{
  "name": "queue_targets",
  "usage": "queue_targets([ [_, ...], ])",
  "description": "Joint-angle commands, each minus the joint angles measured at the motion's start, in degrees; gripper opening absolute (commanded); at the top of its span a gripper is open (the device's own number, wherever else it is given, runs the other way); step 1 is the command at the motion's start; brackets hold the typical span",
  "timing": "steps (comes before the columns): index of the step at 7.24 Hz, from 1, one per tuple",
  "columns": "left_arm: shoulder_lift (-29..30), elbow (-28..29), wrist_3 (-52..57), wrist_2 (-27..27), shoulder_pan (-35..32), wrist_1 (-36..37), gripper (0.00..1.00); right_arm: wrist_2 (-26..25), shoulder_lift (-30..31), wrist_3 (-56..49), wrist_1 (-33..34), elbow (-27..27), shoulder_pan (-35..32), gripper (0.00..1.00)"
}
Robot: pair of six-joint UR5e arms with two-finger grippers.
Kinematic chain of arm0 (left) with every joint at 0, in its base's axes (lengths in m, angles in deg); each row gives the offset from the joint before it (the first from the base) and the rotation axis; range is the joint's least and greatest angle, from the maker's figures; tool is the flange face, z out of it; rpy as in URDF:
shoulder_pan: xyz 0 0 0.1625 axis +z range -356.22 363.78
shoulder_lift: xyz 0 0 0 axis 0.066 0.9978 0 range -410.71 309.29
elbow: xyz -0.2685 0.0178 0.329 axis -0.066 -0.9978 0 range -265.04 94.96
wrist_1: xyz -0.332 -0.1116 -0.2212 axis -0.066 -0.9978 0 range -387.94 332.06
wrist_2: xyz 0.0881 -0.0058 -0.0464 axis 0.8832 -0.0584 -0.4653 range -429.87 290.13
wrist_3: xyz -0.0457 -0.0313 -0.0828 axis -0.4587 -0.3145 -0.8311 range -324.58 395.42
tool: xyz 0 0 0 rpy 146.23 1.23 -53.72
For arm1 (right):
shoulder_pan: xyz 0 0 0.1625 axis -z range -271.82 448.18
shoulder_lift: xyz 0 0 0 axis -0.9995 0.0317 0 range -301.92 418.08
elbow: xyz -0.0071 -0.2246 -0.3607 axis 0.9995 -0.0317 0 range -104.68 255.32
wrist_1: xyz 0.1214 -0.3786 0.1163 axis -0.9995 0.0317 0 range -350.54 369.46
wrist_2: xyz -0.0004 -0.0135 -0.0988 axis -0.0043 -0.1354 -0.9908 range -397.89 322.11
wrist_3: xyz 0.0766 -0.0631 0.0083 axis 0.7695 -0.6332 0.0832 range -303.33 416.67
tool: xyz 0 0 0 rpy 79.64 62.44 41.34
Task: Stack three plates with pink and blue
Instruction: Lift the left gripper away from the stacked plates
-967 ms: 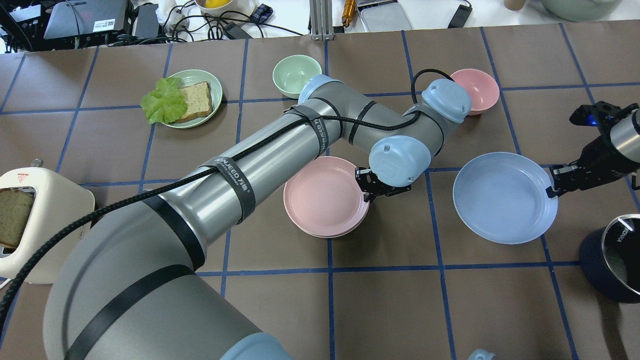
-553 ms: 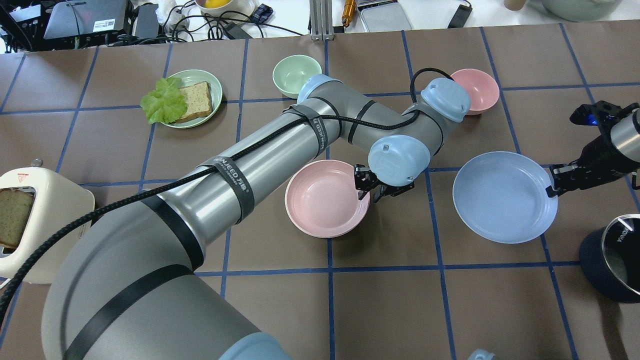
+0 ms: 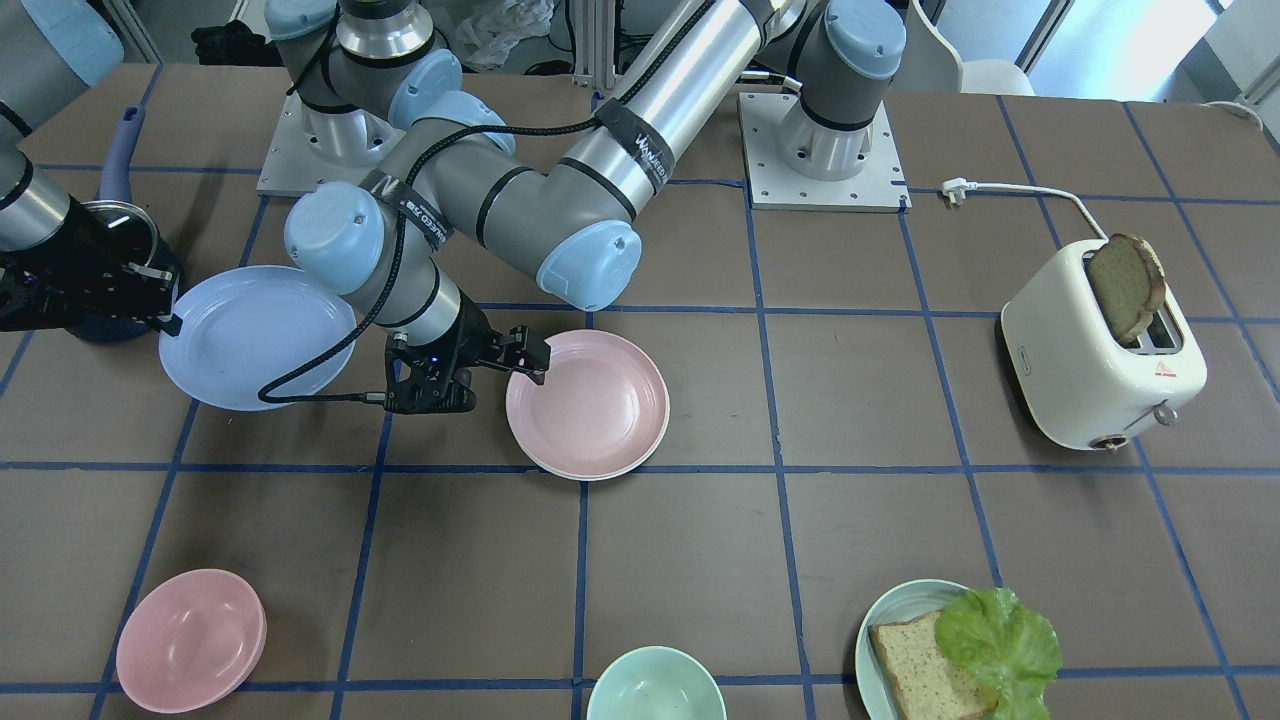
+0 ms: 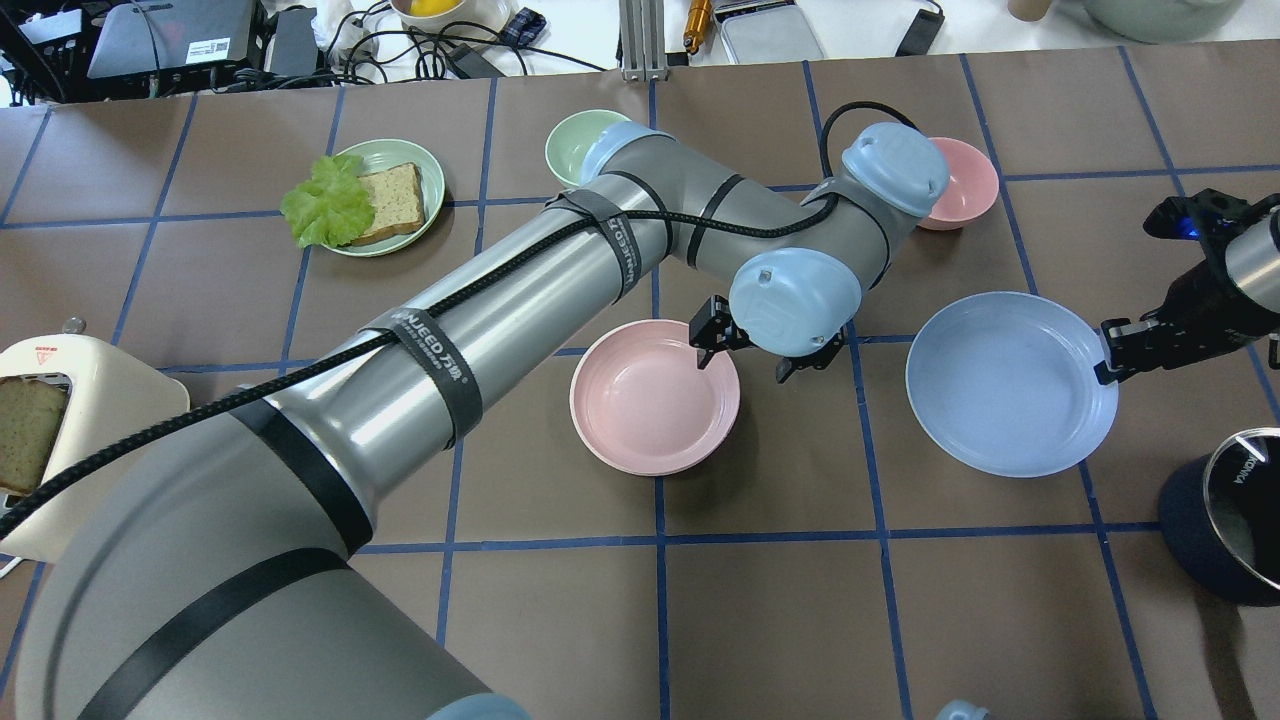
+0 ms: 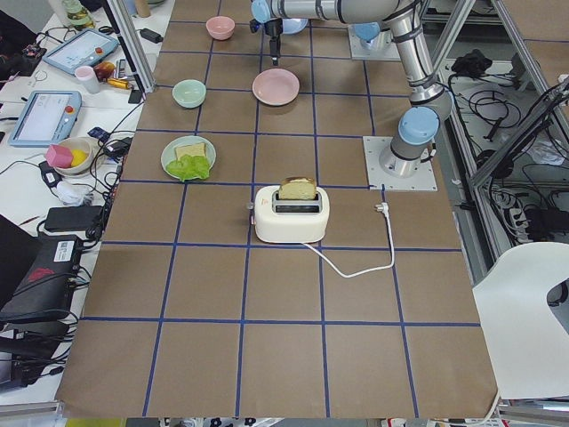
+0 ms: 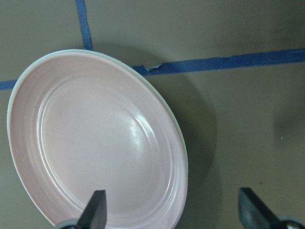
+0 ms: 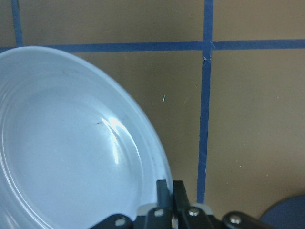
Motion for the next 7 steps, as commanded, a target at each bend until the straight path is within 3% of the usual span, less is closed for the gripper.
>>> queue_targets([
  [1, -4.5, 1.3, 0.2, 0.1, 2.7, -3.3, 1.0, 1.3, -0.5, 0.8, 0.2, -0.5, -3.0, 0.0],
  [5, -14.4, 0.8, 16.2, -0.3, 12.1, -6.9, 1.0, 1.7, -2.9, 14.1, 1.2, -0.9, -13.1, 0.0],
  [7, -19.1, -0.9, 26.8, -0.6, 17.3, -7.4, 1.0, 3.1, -3.1, 26.0, 1.3, -2.5, -19.1, 0.0],
])
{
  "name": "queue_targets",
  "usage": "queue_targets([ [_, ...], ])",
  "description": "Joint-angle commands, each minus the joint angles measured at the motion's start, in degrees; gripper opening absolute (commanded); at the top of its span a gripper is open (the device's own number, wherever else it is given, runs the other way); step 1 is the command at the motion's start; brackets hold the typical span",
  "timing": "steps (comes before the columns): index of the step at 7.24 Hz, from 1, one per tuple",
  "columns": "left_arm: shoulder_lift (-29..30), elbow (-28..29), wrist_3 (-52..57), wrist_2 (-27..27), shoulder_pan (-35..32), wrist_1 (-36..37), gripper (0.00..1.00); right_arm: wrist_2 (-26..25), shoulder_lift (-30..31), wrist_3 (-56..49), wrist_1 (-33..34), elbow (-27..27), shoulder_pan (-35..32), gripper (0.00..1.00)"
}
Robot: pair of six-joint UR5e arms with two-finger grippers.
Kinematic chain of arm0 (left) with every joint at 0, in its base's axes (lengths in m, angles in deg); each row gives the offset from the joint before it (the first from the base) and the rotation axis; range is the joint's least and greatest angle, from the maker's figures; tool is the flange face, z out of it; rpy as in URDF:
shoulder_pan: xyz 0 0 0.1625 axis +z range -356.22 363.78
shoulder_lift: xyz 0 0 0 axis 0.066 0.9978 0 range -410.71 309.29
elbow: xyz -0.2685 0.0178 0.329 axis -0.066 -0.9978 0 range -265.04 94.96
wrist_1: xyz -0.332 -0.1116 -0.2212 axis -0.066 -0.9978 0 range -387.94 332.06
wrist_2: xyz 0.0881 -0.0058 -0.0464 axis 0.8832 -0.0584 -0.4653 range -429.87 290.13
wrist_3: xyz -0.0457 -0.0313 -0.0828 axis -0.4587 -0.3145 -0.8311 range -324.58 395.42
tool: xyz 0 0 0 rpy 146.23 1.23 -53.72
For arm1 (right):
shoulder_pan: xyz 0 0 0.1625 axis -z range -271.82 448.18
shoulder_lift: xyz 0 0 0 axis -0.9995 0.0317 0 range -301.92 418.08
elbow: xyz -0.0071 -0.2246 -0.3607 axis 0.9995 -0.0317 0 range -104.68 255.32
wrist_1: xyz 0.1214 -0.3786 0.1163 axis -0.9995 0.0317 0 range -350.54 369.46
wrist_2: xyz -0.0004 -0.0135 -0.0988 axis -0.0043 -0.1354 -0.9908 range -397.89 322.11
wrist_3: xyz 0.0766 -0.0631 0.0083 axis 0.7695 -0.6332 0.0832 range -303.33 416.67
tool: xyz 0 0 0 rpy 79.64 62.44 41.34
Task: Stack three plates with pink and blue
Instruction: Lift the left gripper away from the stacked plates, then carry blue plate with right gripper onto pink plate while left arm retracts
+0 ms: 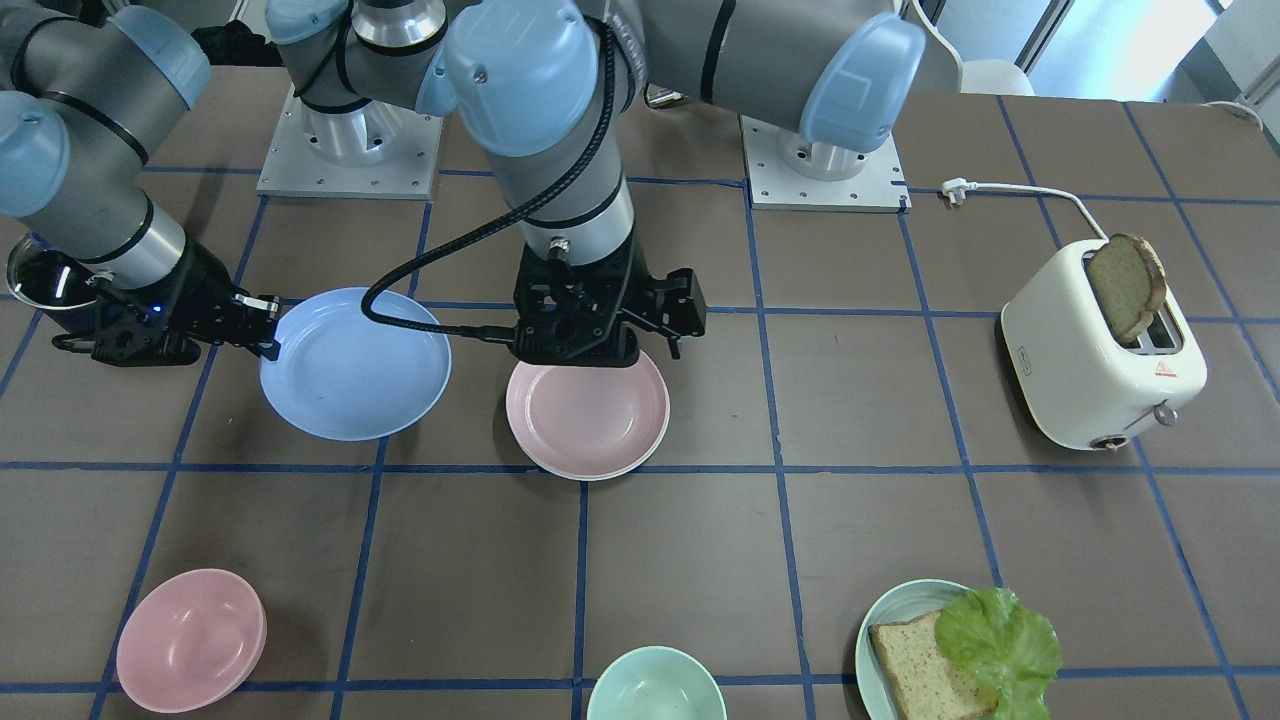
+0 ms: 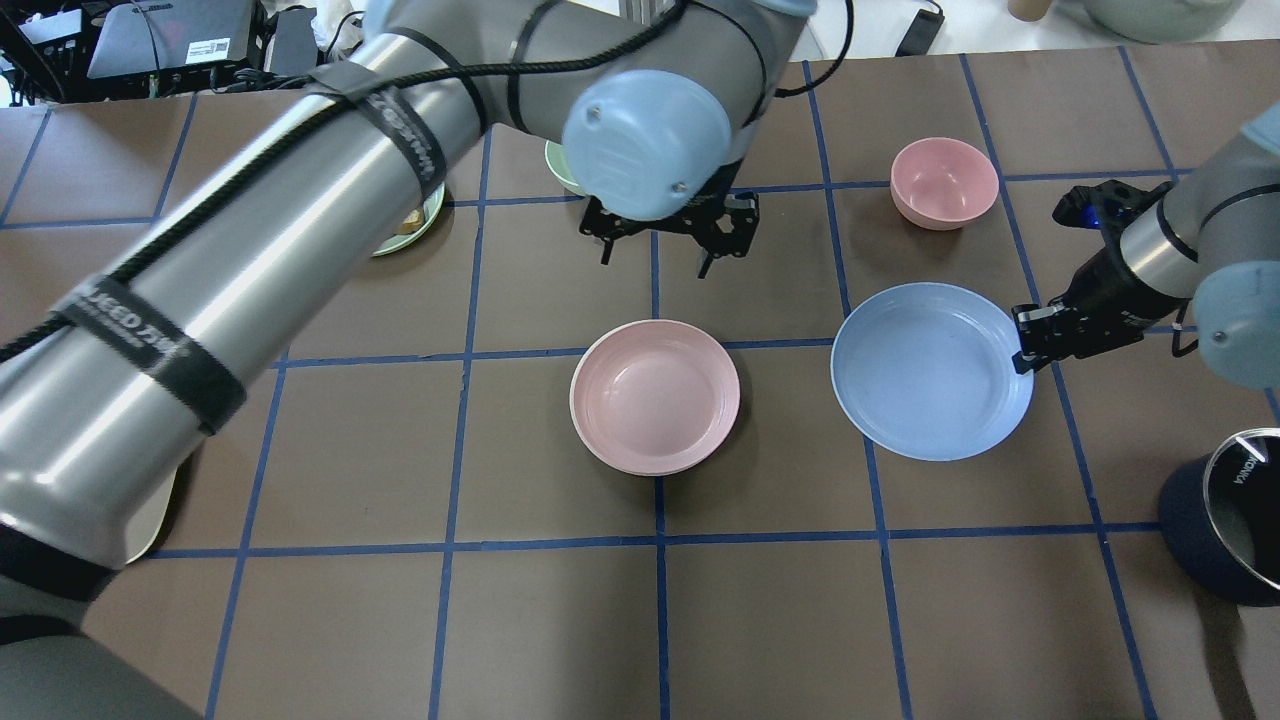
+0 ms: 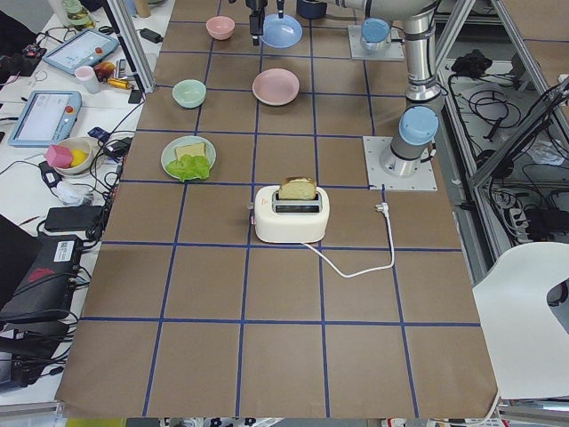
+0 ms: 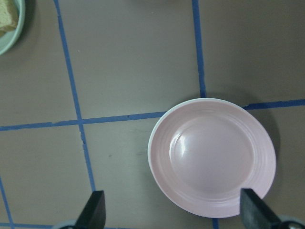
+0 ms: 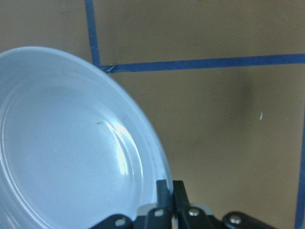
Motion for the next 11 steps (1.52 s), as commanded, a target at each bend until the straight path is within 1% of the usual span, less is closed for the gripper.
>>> queue_targets([
  [1, -5.0, -2.9, 10.8, -0.8, 5.5, -0.3, 1.0, 1.5, -1.5, 10.8, 3.1, -1.5, -8.7, 0.0],
  [2, -7.1, -5.0, 13.0, -2.5, 7.2, -0.3, 1.0, 1.3, -2.9, 16.6, 4.6, -2.4, -12.4, 0.0],
  [3, -9.4, -7.0, 16.4, -2.6, 9.2, -0.1, 1.0, 1.6, -5.0, 24.9, 4.6, -4.0, -16.1, 0.0],
  [4, -11.6, -8.4, 19.1, -4.6, 11.7, 0.0, 1.0, 0.9, -7.7, 27.8, 7.1, -5.0, -20.4, 0.0],
  [5, -13.6, -9.8, 21.9, -8.0, 14.8, -0.1, 1.0, 0.5, -9.5, 31.2, 8.5, -5.4, -23.0, 0.0],
  [6, -15.7, -11.5, 25.0, -9.5, 17.0, 0.0, 1.0, 0.4, -9.7, 33.6, 8.6, -5.3, -24.6, 0.0],
  [7, -17.6, -12.0, 25.6, -10.1, 17.5, 0.4, 1.0, 0.3, -9.7, 34.5, 8.4, -5.3, -25.1, 0.0],
  [8, -19.2, -12.1, 25.6, -11.9, 18.4, 0.5, 1.0, 0.3, -9.7, 34.5, 8.1, -5.0, -25.2, 0.0],
  [10, -21.4, -12.3, 25.8, -12.0, 20.7, 0.5, 1.0, 0.2, -10.5, 35.9, 8.3, -5.2, -27.2, 0.0],
  [11, -21.8, -13.0, 26.1, -12.0, 21.5, 0.5, 1.0, 0.3, -10.7, 38.4, 8.4, -5.0, -28.4, 0.0],
])
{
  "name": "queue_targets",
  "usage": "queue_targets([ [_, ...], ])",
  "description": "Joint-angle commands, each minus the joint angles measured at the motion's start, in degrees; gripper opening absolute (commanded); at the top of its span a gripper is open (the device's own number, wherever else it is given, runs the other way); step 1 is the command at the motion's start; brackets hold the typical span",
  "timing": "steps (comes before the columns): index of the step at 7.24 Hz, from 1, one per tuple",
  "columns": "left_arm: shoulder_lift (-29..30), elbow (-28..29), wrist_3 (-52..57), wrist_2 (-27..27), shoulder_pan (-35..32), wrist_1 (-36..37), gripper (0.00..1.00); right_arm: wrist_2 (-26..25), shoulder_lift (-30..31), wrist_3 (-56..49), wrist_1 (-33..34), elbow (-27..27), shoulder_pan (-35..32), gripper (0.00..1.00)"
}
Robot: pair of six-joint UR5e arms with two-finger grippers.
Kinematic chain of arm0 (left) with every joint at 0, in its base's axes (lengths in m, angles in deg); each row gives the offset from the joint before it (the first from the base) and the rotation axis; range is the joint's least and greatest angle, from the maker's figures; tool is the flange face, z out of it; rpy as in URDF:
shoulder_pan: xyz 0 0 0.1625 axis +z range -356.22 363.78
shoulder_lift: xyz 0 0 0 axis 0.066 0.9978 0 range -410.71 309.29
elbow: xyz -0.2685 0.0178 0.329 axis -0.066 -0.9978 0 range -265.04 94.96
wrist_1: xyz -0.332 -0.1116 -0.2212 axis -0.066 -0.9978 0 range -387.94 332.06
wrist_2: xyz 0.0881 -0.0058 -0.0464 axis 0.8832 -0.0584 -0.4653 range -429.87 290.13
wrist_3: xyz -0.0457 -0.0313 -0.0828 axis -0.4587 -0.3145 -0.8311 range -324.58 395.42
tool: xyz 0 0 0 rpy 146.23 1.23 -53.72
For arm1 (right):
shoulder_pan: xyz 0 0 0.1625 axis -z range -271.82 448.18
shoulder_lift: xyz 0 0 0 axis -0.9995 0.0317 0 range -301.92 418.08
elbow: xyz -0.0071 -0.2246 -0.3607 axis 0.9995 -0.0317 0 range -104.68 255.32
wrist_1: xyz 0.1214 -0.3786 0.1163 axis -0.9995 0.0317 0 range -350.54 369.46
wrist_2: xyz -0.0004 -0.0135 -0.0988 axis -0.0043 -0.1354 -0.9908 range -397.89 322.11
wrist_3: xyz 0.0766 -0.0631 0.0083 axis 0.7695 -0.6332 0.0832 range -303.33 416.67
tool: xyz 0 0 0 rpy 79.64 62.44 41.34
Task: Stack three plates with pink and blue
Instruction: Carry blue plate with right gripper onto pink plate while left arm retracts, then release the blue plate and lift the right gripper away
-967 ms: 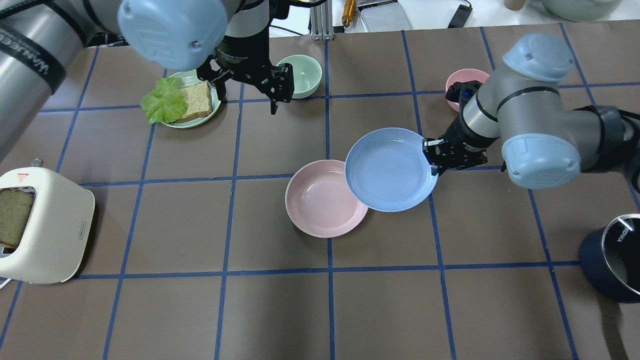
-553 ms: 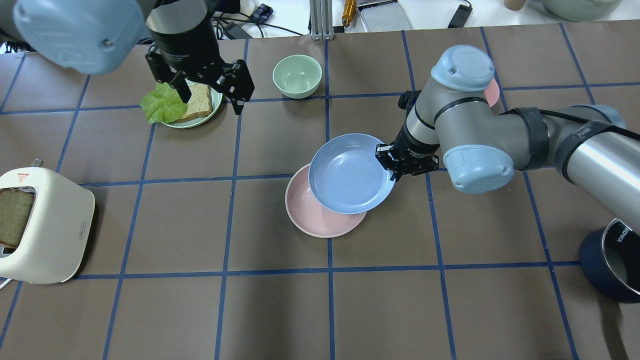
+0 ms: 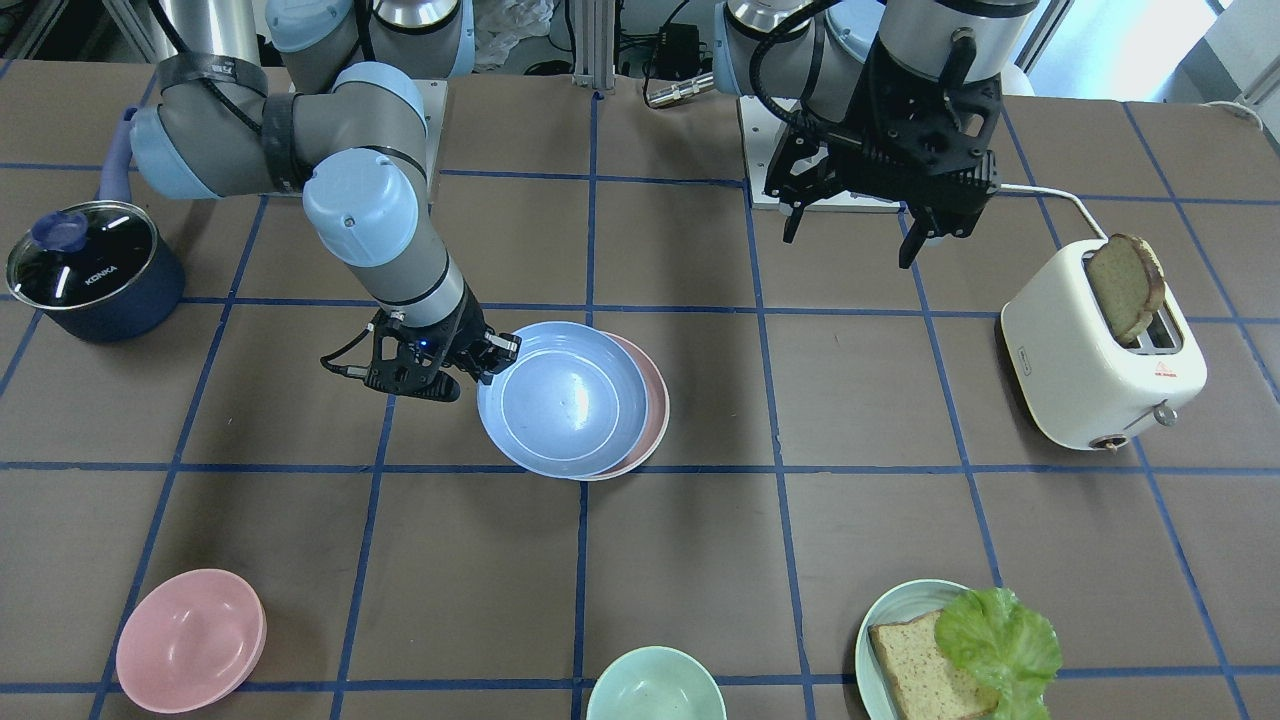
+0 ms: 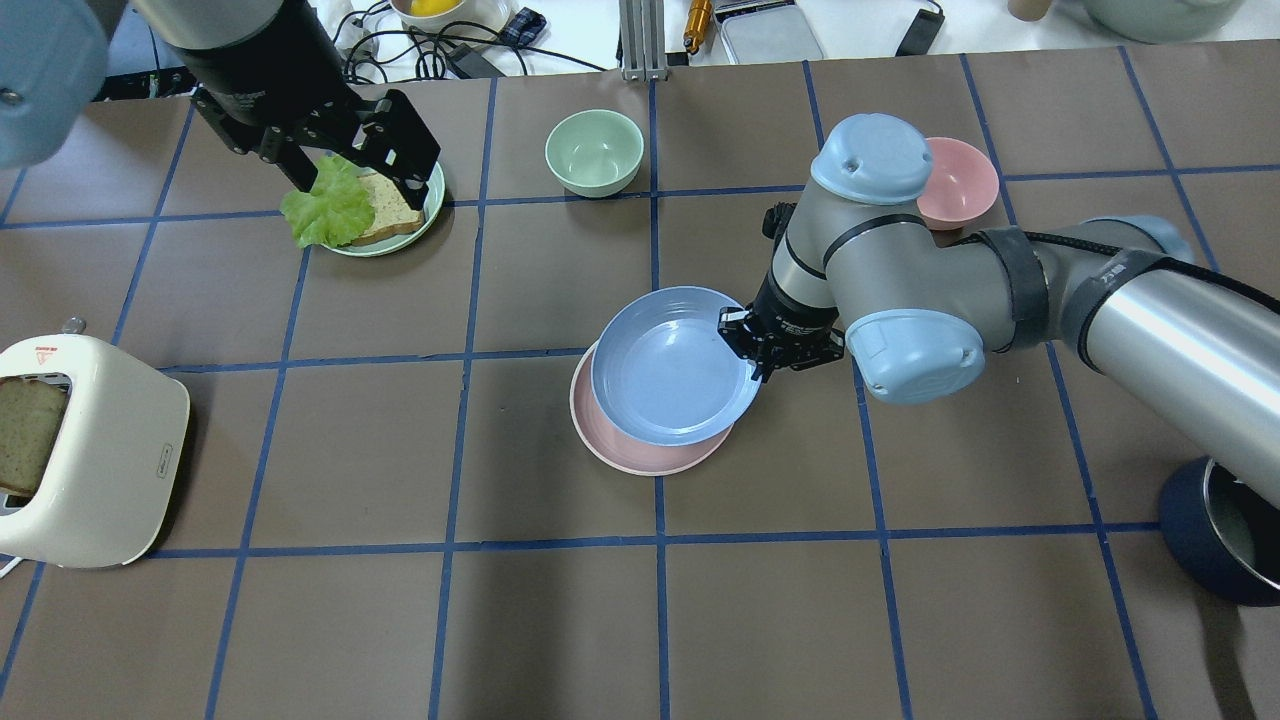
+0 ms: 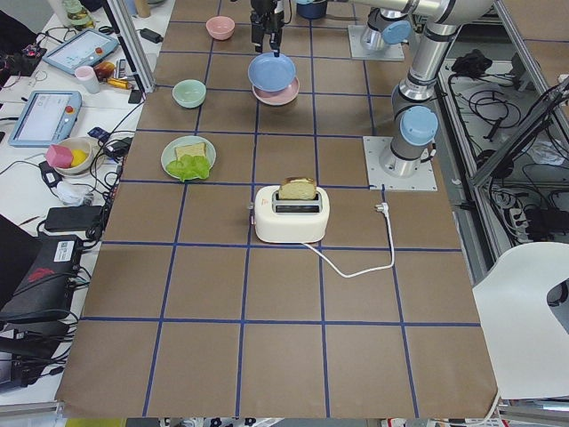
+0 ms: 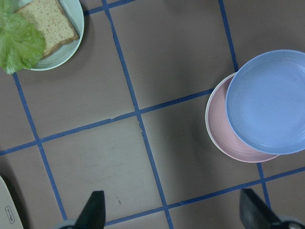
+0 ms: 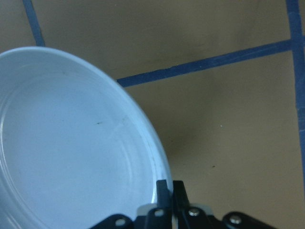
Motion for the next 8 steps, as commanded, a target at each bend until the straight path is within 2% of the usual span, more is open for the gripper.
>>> queue_targets([
  [1, -1.4, -1.3, 0.3, -0.2, 2.1, 0.1, 1.0, 0.0, -0.6, 2.4, 0.2, 0.2, -1.8, 0.04],
  [2, -1.7, -1.4, 0.1, -0.1, 2.3, 0.1, 1.0, 0.0, -0.9, 3.1, 0.4, 0.1, -1.8, 0.54],
  [3, -1.8, -1.4, -1.1, -0.1, 2.6, 0.1, 1.0, -0.1, -1.8, 3.0, 0.4, -0.2, -1.8, 0.94],
  [4, -1.9, -1.2, -1.2, 0.0, 2.9, 0.0, 1.0, -3.2, -2.1, 1.6, 0.4, -1.0, -1.7, 1.0],
  [5, -1.9, -1.2, -1.9, 0.0, 3.0, 0.0, 1.0, -5.9, -2.1, -2.2, -0.6, -4.4, -0.9, 1.0],
  [8, -2.5, -1.2, -2.6, 0.6, 3.1, 0.0, 1.0, -8.8, -0.8, -13.9, -16.5, -16.9, 5.2, 1.0],
])
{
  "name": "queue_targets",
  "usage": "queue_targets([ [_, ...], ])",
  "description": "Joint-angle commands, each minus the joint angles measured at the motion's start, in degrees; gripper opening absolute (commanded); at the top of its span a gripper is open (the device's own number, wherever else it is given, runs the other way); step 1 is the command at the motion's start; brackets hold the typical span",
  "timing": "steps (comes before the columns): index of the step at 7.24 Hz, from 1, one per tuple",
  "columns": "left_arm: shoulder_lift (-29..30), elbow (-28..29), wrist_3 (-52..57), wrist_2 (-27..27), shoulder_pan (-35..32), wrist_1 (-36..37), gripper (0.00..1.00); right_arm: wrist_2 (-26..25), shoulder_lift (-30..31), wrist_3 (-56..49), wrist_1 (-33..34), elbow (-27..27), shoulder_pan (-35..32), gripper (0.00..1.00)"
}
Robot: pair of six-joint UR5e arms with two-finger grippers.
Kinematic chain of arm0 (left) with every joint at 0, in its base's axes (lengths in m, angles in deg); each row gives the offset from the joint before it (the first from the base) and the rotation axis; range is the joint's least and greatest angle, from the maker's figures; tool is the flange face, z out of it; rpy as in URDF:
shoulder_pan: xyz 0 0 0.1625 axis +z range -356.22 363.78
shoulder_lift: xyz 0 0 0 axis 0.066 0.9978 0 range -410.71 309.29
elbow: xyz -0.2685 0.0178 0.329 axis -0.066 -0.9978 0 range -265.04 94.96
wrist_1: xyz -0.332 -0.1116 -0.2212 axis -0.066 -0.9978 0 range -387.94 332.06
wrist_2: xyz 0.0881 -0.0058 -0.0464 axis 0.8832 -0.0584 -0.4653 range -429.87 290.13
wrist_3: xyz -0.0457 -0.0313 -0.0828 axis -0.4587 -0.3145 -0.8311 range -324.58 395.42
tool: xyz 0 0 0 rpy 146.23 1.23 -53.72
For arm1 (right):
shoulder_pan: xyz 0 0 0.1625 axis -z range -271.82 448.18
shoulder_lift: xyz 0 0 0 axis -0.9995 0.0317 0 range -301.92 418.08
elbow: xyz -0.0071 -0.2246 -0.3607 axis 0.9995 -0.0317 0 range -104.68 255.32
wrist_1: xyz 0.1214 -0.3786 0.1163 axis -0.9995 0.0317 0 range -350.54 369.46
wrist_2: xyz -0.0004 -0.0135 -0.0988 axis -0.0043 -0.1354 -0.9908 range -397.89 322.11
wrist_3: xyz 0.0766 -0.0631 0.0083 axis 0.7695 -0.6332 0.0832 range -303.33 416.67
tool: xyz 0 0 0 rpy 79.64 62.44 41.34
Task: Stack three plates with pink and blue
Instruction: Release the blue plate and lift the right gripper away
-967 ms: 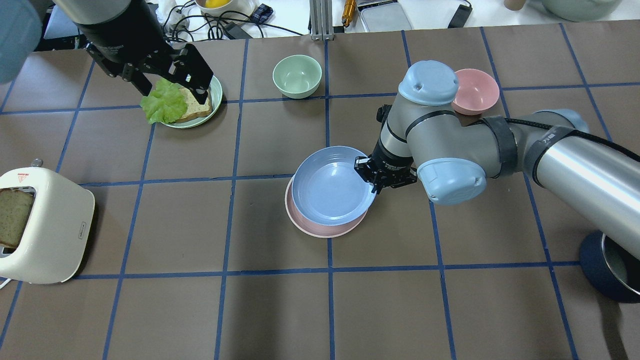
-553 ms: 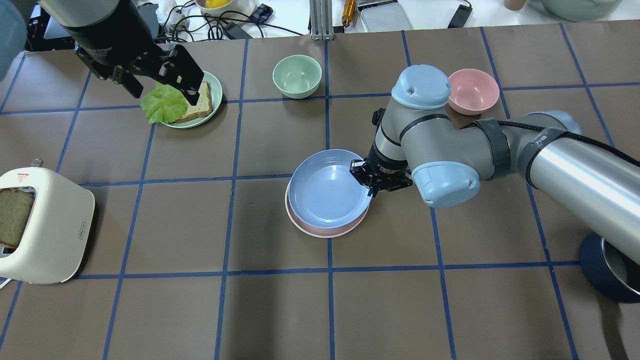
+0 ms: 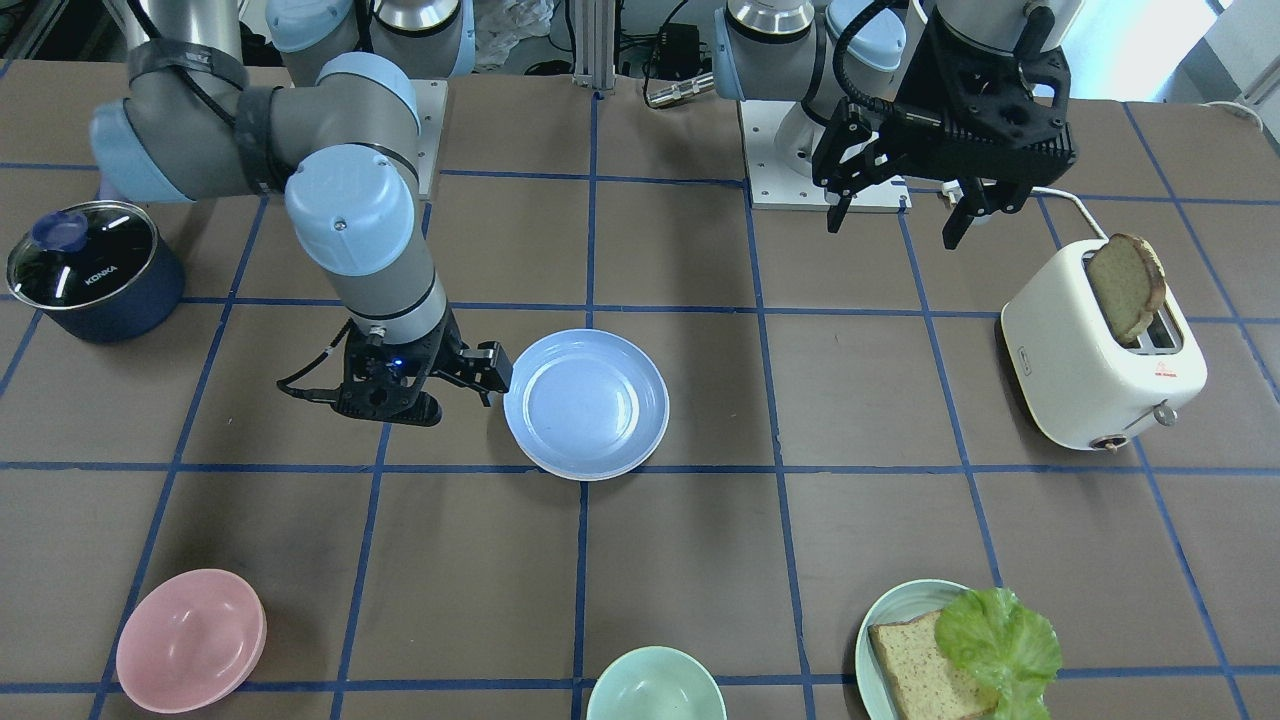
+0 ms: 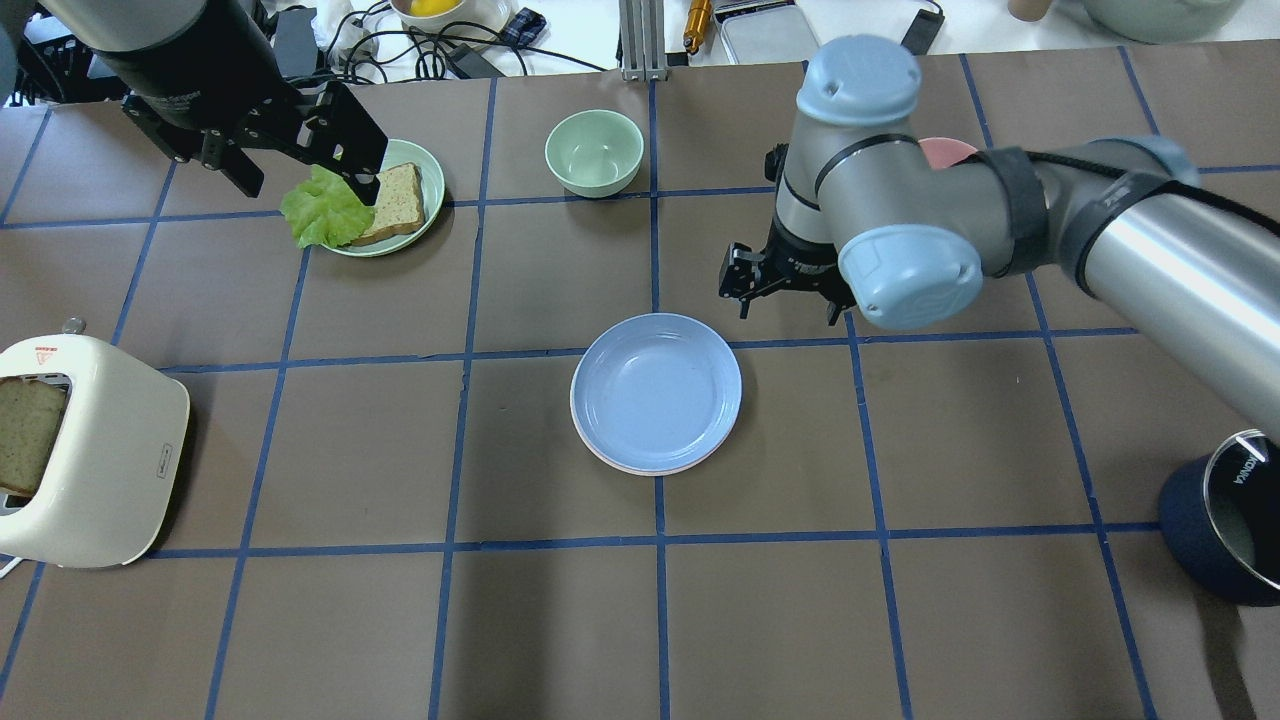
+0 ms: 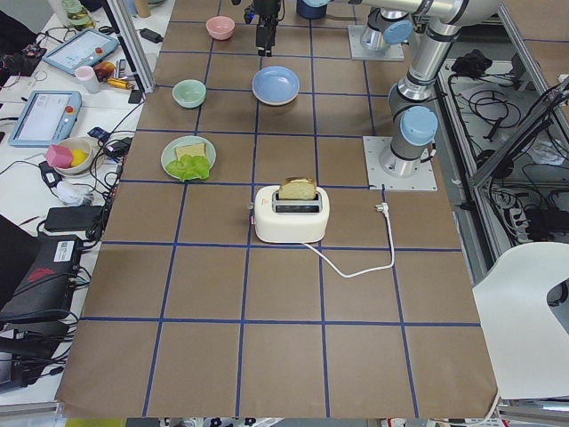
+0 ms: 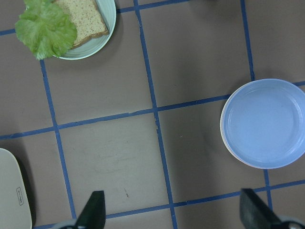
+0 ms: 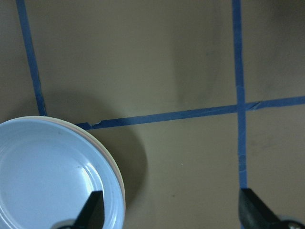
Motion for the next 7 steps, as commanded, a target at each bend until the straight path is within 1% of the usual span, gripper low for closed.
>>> queue_targets([
  [1, -0.7, 0.0, -0.7, 0.5, 0.0, 0.0, 1.0, -0.6, 3.6, -10.1, -10.1, -6.5, 5.4, 1.0],
  [2, -0.7, -0.1, -1.5, 0.5, 0.0, -0.1, 1.0, -0.4, 7.7, -11.4, -12.0, -6.8, 7.3, 1.0],
  [3, -0.7, 0.0, -1.5, 0.6, 0.1, 0.0, 1.0, -0.4, 12.4, -11.4, -12.4, -6.5, 7.7, 1.0],
  [4, -0.7, -0.1, -1.5, 0.7, 0.0, 0.0, 1.0, -0.1, 14.6, -11.3, -14.8, -5.9, 7.4, 1.0],
  [7, -0.8, -0.1, -1.5, 0.7, 0.1, 0.0, 1.0, -0.7, 14.7, -11.1, -14.2, -6.8, 7.2, 1.0],
])
